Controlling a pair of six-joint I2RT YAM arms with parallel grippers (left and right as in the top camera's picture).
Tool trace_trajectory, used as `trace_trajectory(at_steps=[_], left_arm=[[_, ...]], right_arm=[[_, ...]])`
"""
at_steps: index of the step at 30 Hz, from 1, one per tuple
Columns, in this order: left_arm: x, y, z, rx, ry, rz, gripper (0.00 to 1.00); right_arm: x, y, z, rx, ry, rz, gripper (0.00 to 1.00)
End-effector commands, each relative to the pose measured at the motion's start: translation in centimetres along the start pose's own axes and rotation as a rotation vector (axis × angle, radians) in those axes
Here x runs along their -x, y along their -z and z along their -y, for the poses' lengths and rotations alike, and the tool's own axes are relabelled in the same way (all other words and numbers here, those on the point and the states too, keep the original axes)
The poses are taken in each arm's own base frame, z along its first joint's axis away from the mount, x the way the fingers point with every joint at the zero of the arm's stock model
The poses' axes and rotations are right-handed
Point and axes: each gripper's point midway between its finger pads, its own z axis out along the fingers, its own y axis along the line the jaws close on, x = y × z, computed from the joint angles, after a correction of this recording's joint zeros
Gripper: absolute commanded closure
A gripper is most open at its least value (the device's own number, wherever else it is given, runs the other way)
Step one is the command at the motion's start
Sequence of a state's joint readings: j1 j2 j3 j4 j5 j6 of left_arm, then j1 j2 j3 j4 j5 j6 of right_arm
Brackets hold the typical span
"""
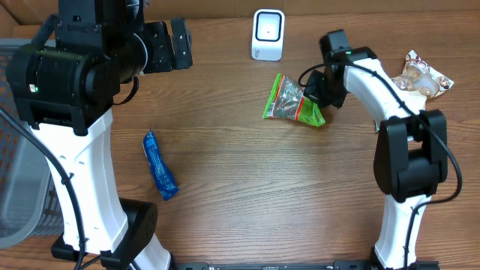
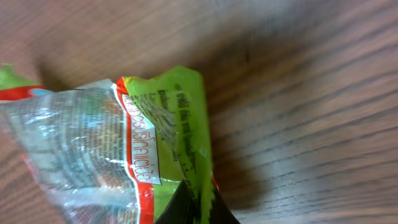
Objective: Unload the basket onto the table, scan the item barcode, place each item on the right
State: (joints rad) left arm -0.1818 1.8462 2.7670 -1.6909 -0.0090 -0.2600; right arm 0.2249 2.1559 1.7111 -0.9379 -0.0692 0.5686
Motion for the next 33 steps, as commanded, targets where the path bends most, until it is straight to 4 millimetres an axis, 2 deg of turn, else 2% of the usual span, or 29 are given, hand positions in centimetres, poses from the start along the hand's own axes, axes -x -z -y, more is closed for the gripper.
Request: trace_trajectory(at_steps=[1, 4, 6, 11, 13, 15, 19, 21, 23, 26, 29, 33], left_arm=[[0.1, 0.1, 0.0, 0.003, 0.001, 0.006, 0.00], [0.1, 0.1, 0.0, 0.003, 0.001, 0.006, 0.00], [0.1, 0.1, 0.0, 0.003, 0.001, 0.006, 0.00], [0.1, 0.1, 0.0, 0.003, 0.001, 0.006, 0.00], [0.1, 0.1, 0.0, 0.003, 0.001, 0.006, 0.00], [0.1, 0.1, 0.0, 0.003, 0.001, 0.006, 0.00], [0.1, 0.1, 0.0, 0.003, 0.001, 0.006, 0.00], [0.1, 0.1, 0.0, 0.003, 0.001, 0.006, 0.00], [0.1, 0.1, 0.0, 0.003, 0.001, 0.006, 0.00], [0.1, 0.1, 0.0, 0.003, 0.001, 0.006, 0.00], [0.1, 0.1, 0.0, 0.003, 0.001, 0.006, 0.00], [0.1, 0.1, 0.0, 0.003, 0.001, 0.006, 0.00]], right_arm=[[2.8, 7.0, -1.5, -0.074, 0.066, 0.289, 0.96], [3.7, 11.1, -2.3, -0.175, 0.160, 0.476, 0.96], [3.6, 12.9, -3.0, -0.255, 0.240, 0.565, 0.96], [1.9, 14.8, -4.6, -0.486, 0.426, 0.702, 0.96], [0.9, 14.7, -5.3, -0.540, 0.489, 0.718, 0.96], [-0.2, 13.7, -6.2, -0.545, 0.530, 0.702, 0.96], [-2.2, 10.2, -6.9, -0.582, 0.615, 0.638, 0.96], [-3.3, 7.4, -6.7, -0.624, 0.669, 0.580, 0.96], [-3.8, 6.3, -6.5, -0.647, 0.692, 0.555, 0.96], [-4.3, 5.7, -6.6, -0.654, 0.703, 0.548, 0.96], [-4.1, 6.5, -6.9, -0.681, 0.706, 0.588, 0.96], [-5.1, 6.5, -7.9, -0.692, 0.811, 0.570, 0.96]])
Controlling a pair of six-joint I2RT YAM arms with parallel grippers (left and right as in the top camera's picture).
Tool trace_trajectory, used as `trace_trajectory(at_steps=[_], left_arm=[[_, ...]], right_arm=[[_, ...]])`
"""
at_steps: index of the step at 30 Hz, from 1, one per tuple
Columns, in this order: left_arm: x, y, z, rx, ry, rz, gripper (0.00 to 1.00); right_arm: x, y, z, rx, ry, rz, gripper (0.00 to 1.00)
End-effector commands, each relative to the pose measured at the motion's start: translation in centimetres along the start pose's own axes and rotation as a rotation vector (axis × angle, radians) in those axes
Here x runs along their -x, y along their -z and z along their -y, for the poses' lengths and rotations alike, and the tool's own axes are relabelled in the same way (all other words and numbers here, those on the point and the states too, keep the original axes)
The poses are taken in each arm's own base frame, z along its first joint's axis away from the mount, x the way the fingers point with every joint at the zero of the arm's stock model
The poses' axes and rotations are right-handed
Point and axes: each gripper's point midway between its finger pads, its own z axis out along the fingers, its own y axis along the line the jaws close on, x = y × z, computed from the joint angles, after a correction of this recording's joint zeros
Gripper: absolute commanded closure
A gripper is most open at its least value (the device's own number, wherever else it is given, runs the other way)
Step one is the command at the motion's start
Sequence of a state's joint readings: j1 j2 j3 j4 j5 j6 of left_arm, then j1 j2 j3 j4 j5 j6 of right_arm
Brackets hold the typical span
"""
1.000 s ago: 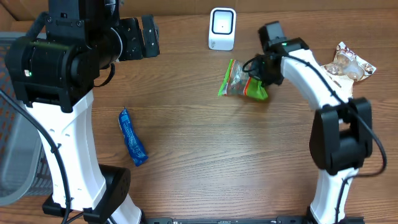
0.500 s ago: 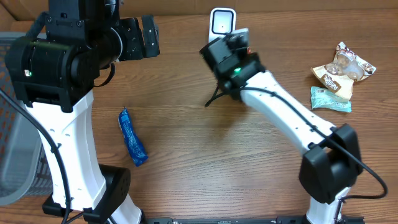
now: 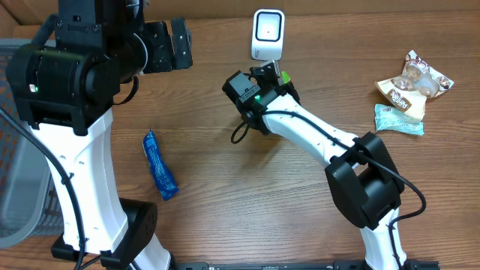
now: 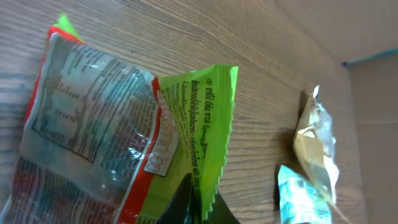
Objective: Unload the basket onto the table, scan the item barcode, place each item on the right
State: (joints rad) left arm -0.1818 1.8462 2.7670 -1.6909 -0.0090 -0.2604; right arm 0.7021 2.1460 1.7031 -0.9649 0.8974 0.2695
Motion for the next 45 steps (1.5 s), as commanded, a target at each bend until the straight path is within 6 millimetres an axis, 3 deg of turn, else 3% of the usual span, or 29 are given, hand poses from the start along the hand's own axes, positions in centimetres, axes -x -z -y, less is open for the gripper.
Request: trace_trajectory(at_steps=[1, 9, 17, 20, 24, 26, 27, 28, 29, 30, 37, 40, 45], left_arm=[[0.1, 0.1, 0.0, 0.003, 0.001, 0.006, 0.01], [0.1, 0.1, 0.0, 0.003, 0.001, 0.006, 0.00], [0.1, 0.1, 0.0, 0.003, 0.001, 0.006, 0.00], [0.1, 0.1, 0.0, 0.003, 0.001, 0.006, 0.00], [0.1, 0.1, 0.0, 0.003, 0.001, 0.006, 0.00], [0.1, 0.1, 0.0, 0.003, 0.001, 0.006, 0.00], [0.1, 0.1, 0.0, 0.003, 0.001, 0.006, 0.00], [0.1, 0.1, 0.0, 0.003, 0.001, 0.006, 0.00], [0.1, 0.1, 0.0, 0.003, 0.001, 0.006, 0.00], [0.1, 0.1, 0.0, 0.003, 0.001, 0.006, 0.00], [0.1, 0.1, 0.0, 0.003, 0.001, 0.006, 0.00], [0.1, 0.1, 0.0, 0.003, 0.001, 0.006, 0.00], [0.1, 0.1, 0.0, 0.003, 0.001, 0.006, 0.00]], right_arm=[[0.7, 1.9, -0.8, 0.006, 0.093, 0.049, 0.96], [0.5, 6.8, -6.0, 0.108, 0.191, 0.144, 0.96], [-2.4, 11.9, -12.9, 0.376, 0.323, 0.148, 0.91], [-2.1, 13.6, -13.6, 0.425, 0.318, 0.168, 0.96], [0.8, 12.8, -10.3, 0.422, 0.215, 0.170, 0.96], [1.9, 11.6, -7.7, 0.412, 0.158, 0.148, 0.96], [2.2, 10.7, -5.4, 0.408, 0.109, 0.116, 0.96], [2.3, 9.8, -3.0, 0.388, 0.052, 0.086, 0.96], [2.3, 9.4, -2.0, 0.378, 0.034, 0.073, 0.96], [2.3, 8.3, 0.9, 0.351, -0.004, 0.043, 0.96], [1.8, 4.4, 10.2, 0.250, 0.020, -0.015, 0.96], [1.8, 3.2, 11.2, 0.227, 0.039, -0.025, 0.96], [1.3, 1.4, 8.5, 0.245, 0.081, -0.044, 0.96]])
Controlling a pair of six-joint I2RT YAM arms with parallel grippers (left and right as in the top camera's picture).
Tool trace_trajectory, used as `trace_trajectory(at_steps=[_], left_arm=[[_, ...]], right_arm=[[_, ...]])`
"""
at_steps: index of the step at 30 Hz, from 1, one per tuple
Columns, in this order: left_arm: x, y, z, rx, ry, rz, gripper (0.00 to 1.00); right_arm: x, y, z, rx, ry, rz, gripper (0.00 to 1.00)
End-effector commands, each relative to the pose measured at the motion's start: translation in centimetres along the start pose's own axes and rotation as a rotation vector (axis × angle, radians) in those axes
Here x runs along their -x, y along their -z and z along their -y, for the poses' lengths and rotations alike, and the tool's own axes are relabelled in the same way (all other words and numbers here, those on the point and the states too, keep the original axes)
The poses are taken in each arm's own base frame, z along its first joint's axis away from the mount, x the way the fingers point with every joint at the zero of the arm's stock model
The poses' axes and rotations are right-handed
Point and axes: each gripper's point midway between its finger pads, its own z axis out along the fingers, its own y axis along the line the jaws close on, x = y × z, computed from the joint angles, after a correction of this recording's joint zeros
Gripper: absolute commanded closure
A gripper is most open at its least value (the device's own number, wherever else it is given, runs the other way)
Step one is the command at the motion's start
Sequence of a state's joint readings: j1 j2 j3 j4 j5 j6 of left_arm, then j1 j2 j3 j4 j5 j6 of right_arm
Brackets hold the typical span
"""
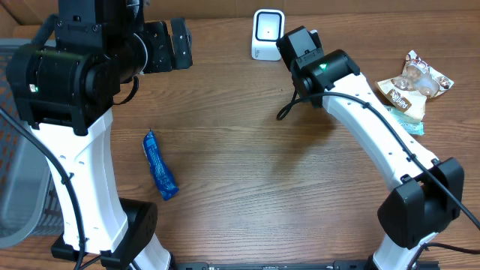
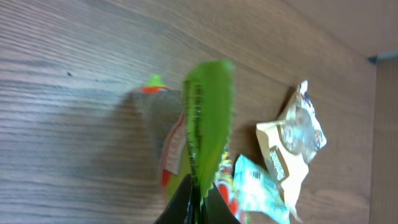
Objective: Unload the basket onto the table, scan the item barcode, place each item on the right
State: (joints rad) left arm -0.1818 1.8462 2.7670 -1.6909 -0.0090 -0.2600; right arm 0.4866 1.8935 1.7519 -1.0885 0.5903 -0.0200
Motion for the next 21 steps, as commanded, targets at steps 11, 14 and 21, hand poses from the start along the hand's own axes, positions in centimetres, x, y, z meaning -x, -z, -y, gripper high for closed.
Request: trace_trajectory(at_steps=[11, 14, 21], left_arm=[[0.1, 0.1, 0.0, 0.003, 0.001, 0.006, 0.00], [0.1, 0.1, 0.0, 0.003, 0.001, 0.006, 0.00], [0.1, 0.1, 0.0, 0.003, 0.001, 0.006, 0.00]], right_arm=[[-1.6, -3.3, -4.7, -0.163, 0.163, -0.064, 0.96], [-1.0, -2.4, -1.5, -0.357, 0.176, -0.041, 0.96], [-1.6, -1.0, 2.1, -0.557, 0.239, -0.074, 0.96]])
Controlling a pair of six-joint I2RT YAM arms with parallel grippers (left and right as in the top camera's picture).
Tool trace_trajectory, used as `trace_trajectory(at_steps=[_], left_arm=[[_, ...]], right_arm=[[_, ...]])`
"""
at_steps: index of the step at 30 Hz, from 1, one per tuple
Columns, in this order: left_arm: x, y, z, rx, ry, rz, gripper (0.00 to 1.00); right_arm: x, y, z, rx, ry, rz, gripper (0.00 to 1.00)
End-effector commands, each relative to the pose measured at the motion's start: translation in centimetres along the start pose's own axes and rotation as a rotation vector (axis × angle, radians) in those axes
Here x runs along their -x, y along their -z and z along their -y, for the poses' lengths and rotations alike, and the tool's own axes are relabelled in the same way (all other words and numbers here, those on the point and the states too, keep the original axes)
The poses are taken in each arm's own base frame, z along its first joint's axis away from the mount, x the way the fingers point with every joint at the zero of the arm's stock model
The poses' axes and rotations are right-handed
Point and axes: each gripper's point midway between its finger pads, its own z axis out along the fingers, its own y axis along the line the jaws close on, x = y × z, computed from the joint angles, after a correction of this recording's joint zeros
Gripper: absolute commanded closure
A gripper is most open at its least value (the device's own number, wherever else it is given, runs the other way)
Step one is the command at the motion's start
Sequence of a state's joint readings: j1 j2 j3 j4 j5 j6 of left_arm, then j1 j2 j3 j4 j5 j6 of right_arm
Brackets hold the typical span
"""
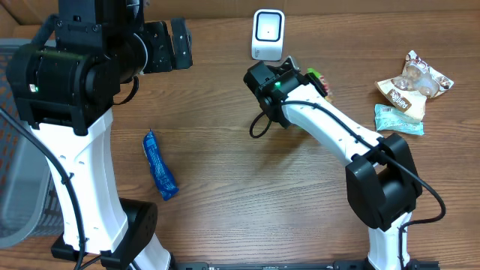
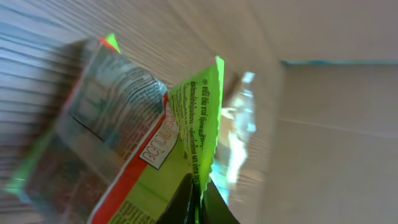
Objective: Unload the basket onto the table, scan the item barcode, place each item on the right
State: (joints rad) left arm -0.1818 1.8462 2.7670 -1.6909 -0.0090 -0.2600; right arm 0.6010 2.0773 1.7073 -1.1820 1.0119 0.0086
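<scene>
My right gripper (image 2: 198,200) is shut on the edge of a green and red snack bag (image 2: 124,137) with a clear window and printed text. The bag is off the table, its printed face turned to the right wrist camera. From overhead the right gripper (image 1: 294,75) sits just in front of the white barcode scanner (image 1: 268,34), and only a green corner of the bag (image 1: 318,76) shows past the wrist. My left gripper (image 1: 171,41) is raised at the far left, open and holding nothing.
A blue packet (image 1: 160,165) lies on the wooden table (image 1: 247,195) at the left. A brown and white snack pack (image 1: 414,81) and a teal packet (image 1: 397,118) lie at the right edge. A grey basket (image 1: 19,202) stands off the table's left side.
My right gripper has moved from beside the scanner's right to a spot in front of it, a little nearer. The bag, seen edge-on before, now shows its printed face. The left arm is unchanged.
My right gripper was shut on the green bag lying on the table right of centre. Then it held the bag lifted just in front of the scanner, then at the scanner's right side, and now in front of it again, still gripped.
</scene>
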Motion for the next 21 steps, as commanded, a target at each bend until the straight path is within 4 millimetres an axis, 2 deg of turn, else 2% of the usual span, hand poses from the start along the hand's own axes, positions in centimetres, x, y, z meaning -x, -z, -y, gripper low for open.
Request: trace_trajectory(at_steps=[1, 3, 6, 8, 14, 19, 21], left_arm=[[0.1, 0.1, 0.0, 0.003, 0.001, 0.006, 0.00], [0.1, 0.1, 0.0, 0.003, 0.001, 0.006, 0.00], [0.1, 0.1, 0.0, 0.003, 0.001, 0.006, 0.00], [0.1, 0.1, 0.0, 0.003, 0.001, 0.006, 0.00], [0.1, 0.1, 0.0, 0.003, 0.001, 0.006, 0.01], [0.1, 0.1, 0.0, 0.003, 0.001, 0.006, 0.00], [0.1, 0.1, 0.0, 0.003, 0.001, 0.006, 0.01]], right_arm=[[0.1, 0.5, 4.3, -0.158, -0.049, 0.013, 0.96], [0.0, 0.1, 3.7, -0.117, -0.011, 0.004, 0.96], [0.4, -0.1, -0.3, 0.101, 0.091, 0.013, 0.96], [0.5, -0.1, -2.0, 0.183, 0.115, 0.018, 0.96], [0.3, -0.4, -4.7, 0.201, 0.205, -0.001, 0.96], [1.3, 2.1, -5.2, 0.102, 0.253, 0.064, 0.96], [1.6, 3.4, -6.0, 0.099, 0.277, 0.094, 0.96]])
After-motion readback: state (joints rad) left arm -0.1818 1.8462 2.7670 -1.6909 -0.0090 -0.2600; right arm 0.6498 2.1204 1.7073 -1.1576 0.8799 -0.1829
